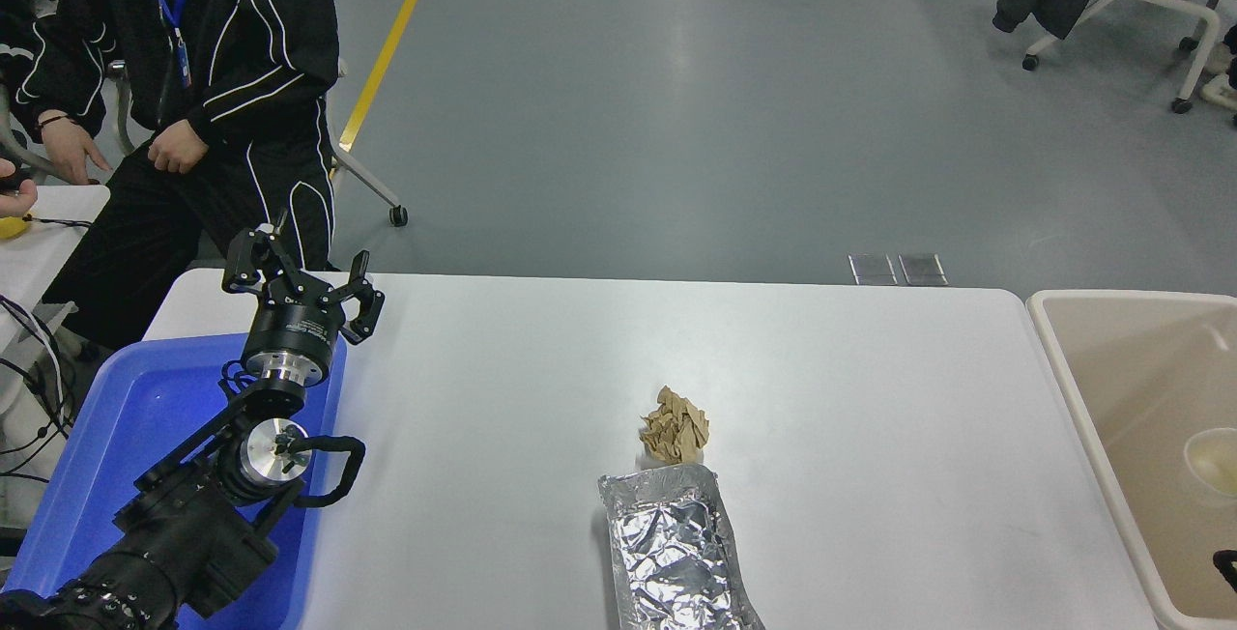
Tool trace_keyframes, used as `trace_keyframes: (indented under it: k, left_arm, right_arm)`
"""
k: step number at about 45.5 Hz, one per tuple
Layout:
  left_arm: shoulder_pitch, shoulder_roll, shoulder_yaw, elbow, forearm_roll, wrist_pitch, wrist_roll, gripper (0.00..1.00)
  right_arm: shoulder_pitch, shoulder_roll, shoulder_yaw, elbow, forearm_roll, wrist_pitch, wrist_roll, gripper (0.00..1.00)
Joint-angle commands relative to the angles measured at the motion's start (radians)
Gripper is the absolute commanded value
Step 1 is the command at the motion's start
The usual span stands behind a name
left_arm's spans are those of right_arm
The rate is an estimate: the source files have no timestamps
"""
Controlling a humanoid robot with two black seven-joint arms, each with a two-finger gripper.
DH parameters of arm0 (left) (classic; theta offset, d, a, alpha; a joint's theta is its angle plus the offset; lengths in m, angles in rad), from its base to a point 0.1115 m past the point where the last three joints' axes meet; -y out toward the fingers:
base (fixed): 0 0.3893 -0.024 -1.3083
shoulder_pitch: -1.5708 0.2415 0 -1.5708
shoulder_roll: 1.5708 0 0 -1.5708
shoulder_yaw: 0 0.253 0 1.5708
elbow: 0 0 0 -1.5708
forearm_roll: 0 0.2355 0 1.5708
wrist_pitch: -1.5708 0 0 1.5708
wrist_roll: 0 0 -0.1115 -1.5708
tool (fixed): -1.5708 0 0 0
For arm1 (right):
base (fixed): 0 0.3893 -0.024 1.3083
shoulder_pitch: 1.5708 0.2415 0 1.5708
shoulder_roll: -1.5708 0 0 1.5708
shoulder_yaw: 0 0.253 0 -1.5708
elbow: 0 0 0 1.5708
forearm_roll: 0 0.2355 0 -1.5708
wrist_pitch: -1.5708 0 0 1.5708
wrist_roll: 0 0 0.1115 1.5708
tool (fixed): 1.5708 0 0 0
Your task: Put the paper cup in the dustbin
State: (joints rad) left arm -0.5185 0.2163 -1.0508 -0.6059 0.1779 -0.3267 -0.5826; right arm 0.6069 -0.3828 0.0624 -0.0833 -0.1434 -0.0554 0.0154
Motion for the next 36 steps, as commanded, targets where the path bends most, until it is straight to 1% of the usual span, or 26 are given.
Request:
trace_keyframes:
  k: [1, 8, 12, 16, 22, 30, 36]
  left_arm:
    - [0.0, 0.0, 0.0, -0.002, 0.0, 0.0, 0.0, 1.0]
    - [0.0, 0.0, 0.0, 0.0, 0.0, 0.0, 0.0, 1.0]
    - [0.0, 0.0, 0.0, 0.0, 0.0, 0.0, 0.0, 1.0]
    - [0.0, 0.0, 0.0, 0.0, 0.0, 0.0, 0.001, 1.0]
    - [0.0, 0.0, 0.0, 0.0, 0.0, 0.0, 0.0, 1.0]
    - [0.0, 0.0, 0.0, 0.0, 0.0, 0.0, 0.0, 1.0]
    - [0.0, 0.0, 0.0, 0.0, 0.0, 0.0, 0.0, 1.0]
  right_arm:
    - [0.013, -0.005, -0.003, 0.0, -0.002, -0.004, 0.001, 0.99]
    - [0.051, -0.011, -0.004, 0.022, -0.002, 0.005, 0.001, 0.99]
    - [0.1, -0.033, 0.003, 0.06, -0.002, 0.011, 0.001, 0.99]
    - [0.175, -0.099, 0.014, 0.112, -0.002, 0.014, 0.001, 0.99]
    - [0.284, -0.156, 0.019, 0.175, 0.007, 0.011, 0.008, 0.99]
    - [0.411, -0.169, 0.065, 0.247, 0.007, 0.011, 0.009, 1.0]
    - [0.508, -0.183, 0.167, 0.399, 0.005, 0.012, 0.009, 1.0]
